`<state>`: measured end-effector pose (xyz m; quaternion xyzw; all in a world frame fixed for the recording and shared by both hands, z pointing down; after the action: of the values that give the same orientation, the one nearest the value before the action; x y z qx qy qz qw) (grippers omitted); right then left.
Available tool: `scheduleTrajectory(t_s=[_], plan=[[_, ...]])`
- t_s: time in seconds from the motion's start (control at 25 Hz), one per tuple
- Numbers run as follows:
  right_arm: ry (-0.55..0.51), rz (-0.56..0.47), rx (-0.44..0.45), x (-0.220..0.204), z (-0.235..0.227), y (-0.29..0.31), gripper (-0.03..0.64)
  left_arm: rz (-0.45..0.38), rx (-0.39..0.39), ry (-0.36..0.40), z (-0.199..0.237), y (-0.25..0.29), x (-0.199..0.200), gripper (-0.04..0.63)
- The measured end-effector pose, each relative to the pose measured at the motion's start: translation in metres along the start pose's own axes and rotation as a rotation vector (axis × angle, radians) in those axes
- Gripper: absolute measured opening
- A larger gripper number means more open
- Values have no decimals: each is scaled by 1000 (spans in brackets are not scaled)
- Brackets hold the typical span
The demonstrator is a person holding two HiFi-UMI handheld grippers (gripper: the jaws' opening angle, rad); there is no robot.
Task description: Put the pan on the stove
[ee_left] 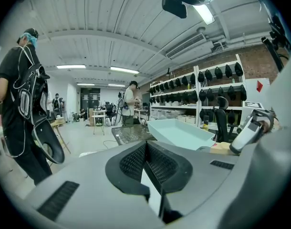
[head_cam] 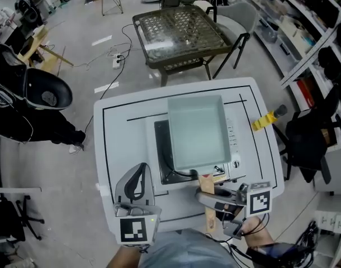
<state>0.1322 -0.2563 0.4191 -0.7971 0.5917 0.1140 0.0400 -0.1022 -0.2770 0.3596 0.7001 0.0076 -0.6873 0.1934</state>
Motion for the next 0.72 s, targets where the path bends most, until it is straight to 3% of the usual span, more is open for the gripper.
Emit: scheduleTrajectory(t_s=[0.72], plan=[[56,43,-8,2,-19,13,147,31,18,-21,9,15,-11,18]])
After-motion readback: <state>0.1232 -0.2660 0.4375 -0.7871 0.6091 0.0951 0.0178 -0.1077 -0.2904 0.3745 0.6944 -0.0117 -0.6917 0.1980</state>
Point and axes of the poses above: the fingertips, and each gripper's own axes: y forward along the fingers, z to its left, x out of its top, the point moved 9 cm from there along -y, backward along the fingers, and after that the axes turned 1 degree about x, right-handed, at the moved point
